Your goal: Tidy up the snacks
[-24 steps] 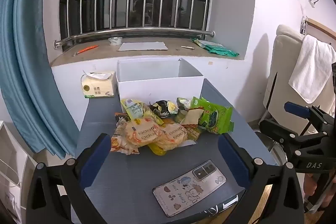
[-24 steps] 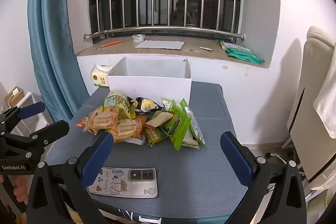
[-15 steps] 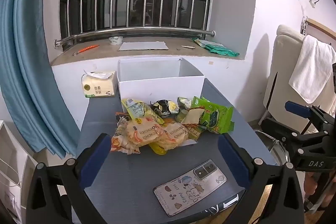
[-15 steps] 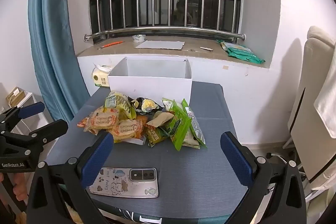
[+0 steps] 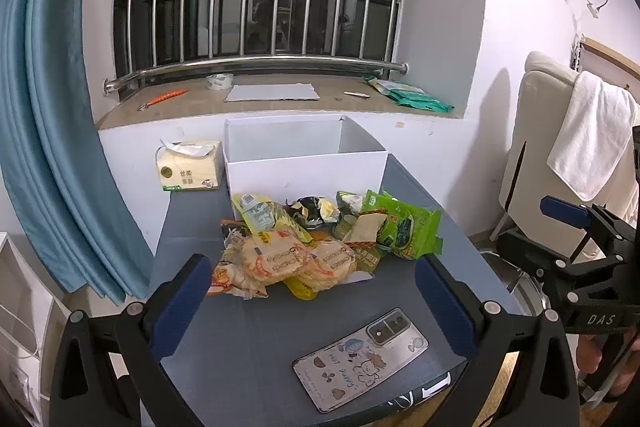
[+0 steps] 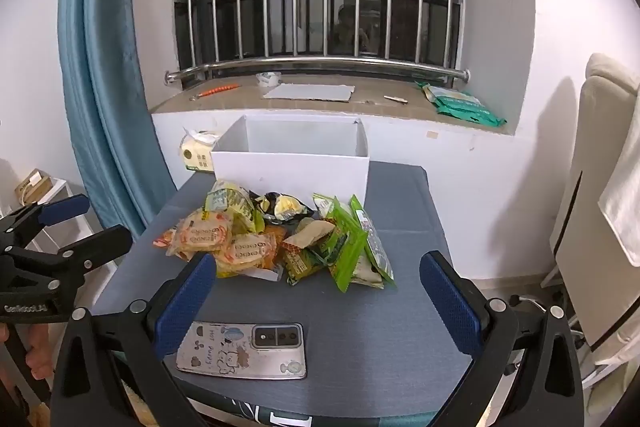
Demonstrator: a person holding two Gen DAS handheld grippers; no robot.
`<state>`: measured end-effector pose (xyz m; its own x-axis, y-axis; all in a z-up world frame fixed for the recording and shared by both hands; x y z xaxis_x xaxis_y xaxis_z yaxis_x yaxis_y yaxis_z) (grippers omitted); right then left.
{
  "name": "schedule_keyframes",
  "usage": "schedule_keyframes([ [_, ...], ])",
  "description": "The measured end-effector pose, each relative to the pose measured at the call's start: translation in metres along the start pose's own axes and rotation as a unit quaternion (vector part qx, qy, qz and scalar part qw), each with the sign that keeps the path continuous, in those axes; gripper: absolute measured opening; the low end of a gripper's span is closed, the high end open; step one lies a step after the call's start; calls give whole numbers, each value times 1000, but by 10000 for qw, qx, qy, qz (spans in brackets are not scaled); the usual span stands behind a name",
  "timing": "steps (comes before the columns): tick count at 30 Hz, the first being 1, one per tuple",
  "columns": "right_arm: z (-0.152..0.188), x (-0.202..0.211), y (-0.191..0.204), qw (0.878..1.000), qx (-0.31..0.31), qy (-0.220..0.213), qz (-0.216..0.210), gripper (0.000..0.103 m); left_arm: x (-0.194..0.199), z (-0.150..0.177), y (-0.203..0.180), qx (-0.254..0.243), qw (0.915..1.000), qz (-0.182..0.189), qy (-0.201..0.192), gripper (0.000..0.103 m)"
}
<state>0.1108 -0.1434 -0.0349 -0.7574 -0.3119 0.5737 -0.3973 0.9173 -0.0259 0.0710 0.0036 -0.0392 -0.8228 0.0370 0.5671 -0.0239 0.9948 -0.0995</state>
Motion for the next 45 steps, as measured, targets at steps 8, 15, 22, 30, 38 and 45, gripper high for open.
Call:
schedule_keyframes([
  [8, -3, 5, -2, 9998, 143, 51, 150, 103, 0, -3, -7, -188, 9997, -3, 130, 103],
  [15, 9, 3, -23, 9994, -89, 236, 234, 103, 3, -2, -10, -159, 9998, 64, 137, 103],
  [22, 5, 10, -26, 9997, -155, 145, 126, 103, 5, -2, -15, -176, 9998, 61, 109, 103],
  [30, 6, 7, -16, 9998, -45, 165, 82, 103, 5, -5, -11, -116, 9999, 74, 79, 103],
  [38, 4, 10, -14, 9999, -38, 93, 63, 103, 6, -5, -9, -73, 9999, 97, 63, 103],
  [45, 3, 10, -16, 9999, -83, 91, 78, 103, 8, -4, -8, -41, 9999, 97, 54, 103],
])
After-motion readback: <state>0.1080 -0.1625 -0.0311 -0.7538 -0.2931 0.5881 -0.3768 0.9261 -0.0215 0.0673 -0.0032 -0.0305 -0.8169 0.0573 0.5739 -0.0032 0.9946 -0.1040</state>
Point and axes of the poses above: each gripper's, at about its wrist camera, not at the fingertips, and x roughly against the way its jaws point, y to its left, z to its underside, the point moved 9 cm from there along -x, roughly the way its jaws point, and after that the axes turned 1 degree about z, right-handed, at the moved point
